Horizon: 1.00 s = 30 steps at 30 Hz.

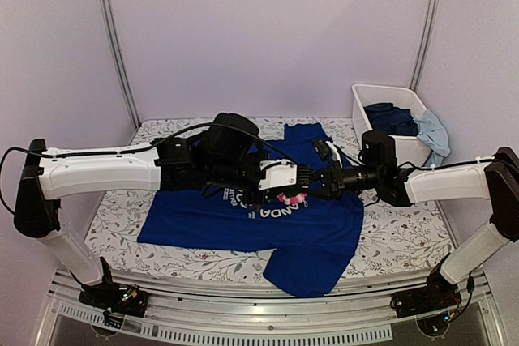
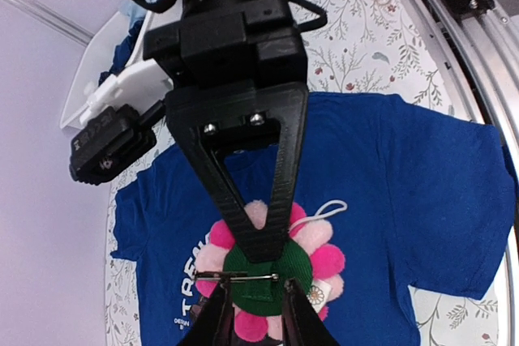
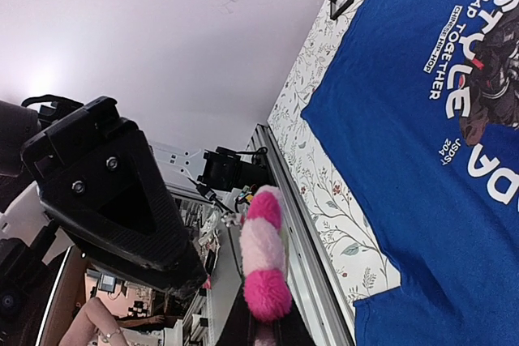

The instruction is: Pin the brooch onto the clothing

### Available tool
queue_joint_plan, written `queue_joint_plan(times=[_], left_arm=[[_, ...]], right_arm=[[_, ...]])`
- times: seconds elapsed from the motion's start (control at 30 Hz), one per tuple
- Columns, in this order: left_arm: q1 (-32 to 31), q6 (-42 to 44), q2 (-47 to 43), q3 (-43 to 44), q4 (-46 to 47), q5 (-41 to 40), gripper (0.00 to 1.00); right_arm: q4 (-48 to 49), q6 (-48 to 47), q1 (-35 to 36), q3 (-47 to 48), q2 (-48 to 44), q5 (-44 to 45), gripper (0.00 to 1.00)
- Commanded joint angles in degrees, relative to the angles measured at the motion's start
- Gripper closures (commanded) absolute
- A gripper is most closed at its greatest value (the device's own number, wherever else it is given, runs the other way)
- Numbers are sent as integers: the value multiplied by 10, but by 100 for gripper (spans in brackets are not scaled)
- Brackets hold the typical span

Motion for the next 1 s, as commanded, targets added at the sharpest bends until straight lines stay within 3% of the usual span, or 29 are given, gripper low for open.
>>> queue_joint_plan(times=[0.0,0.07,0.17,0.3,0.4,0.6,0.8,0.97], left_arm=[[-16,-80,-45,19,-57,72,76],[-14,-125,-49,22,-75,82,70],[-1,-174,-54,13,-97,121,53],[50,-303,-64,-18,-56,200,34],[87,-368,-70,-35,-18,263,27],[114,-444,-68,-74,57,304,12],[131,-547,-56,-146,236,371,7],[142,-613,-31,-170,309,390,21]], right_arm=[[-24,-23,1,-2,-19,8,100],[-31,-30,2,0,-23,10,100],[-49,-51,1,9,-31,13,100],[-91,-92,1,26,-43,15,100],[-90,-113,1,27,-48,1,100],[-74,-131,1,36,-45,-31,100],[-61,-151,1,44,-40,-60,100],[-29,-158,1,40,-47,-79,100]])
